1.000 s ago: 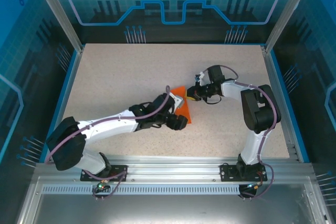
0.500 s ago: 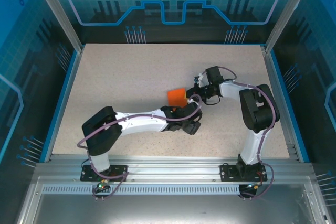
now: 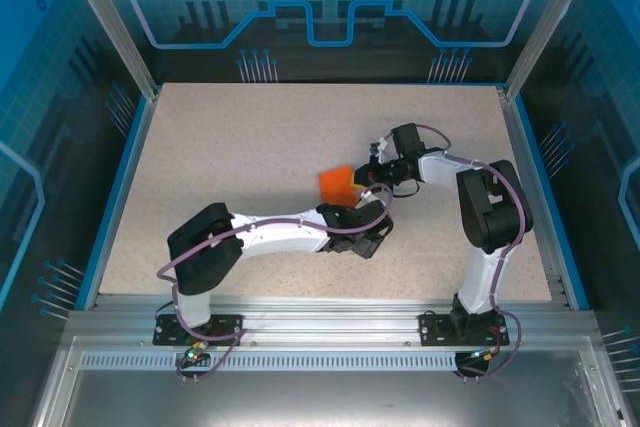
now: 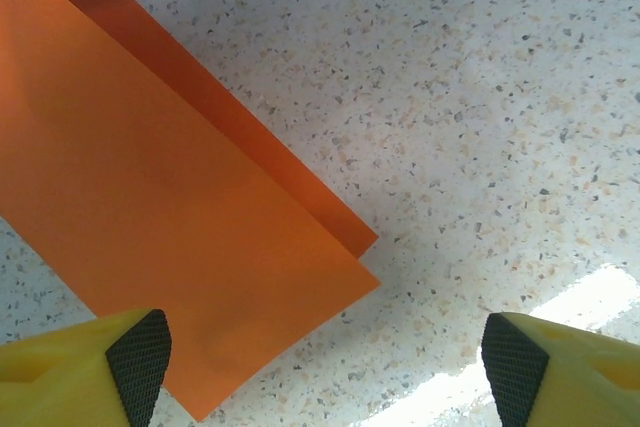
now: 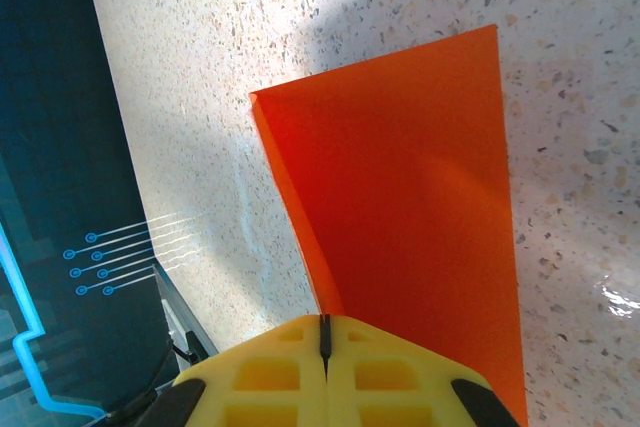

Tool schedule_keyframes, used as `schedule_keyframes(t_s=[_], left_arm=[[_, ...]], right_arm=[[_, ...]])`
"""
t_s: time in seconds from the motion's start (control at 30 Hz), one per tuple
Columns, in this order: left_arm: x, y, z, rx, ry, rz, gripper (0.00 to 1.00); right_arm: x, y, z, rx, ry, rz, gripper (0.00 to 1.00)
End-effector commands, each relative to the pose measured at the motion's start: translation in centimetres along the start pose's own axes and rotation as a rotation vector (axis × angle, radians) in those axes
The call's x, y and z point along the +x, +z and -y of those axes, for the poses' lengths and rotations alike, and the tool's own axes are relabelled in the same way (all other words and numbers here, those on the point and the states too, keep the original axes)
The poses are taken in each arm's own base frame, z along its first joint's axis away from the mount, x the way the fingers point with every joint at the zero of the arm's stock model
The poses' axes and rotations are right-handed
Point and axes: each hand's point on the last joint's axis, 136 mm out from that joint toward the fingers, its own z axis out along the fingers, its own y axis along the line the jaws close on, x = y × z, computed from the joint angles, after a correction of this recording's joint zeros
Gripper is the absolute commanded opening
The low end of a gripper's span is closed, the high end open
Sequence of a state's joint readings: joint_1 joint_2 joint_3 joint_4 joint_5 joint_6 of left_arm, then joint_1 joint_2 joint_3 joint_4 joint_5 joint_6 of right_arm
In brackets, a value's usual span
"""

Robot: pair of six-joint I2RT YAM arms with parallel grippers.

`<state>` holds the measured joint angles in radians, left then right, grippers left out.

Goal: Fold a paper plane with a square sheet of paper (fold left side to right side)

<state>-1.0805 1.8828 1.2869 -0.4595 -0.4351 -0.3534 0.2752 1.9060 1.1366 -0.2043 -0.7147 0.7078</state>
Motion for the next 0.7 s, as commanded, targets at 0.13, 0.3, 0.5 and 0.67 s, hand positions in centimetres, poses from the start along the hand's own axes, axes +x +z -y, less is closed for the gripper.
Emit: schedule_keyframes(t_s=[0.13,0.3,0.5,0.67], left_arm=[[0.4,1.0,0.1,-0.072,0.017,-0.032,0.85],[0.5,1.6,-0.4,-0.124,0.017,-0.043,0.81],[0.3,1.7,-0.7,-0.160,0.026,-0.045,0.71],[0.1,1.2,-0.8,-0.158,0.029,-0.039,0.58]], right_arm=[[0.4,0.3,-0.5,0.003,0.018,-0.027,0.05],[0.6,0.5,-0.4,0.003,0.022,-0.035,0.05],[0.7,0.7,-0.3,0.008,0.020,-0.041,0.05],[0.7,0.8,-0.1,0.021,0.017,-0.044,0.05]])
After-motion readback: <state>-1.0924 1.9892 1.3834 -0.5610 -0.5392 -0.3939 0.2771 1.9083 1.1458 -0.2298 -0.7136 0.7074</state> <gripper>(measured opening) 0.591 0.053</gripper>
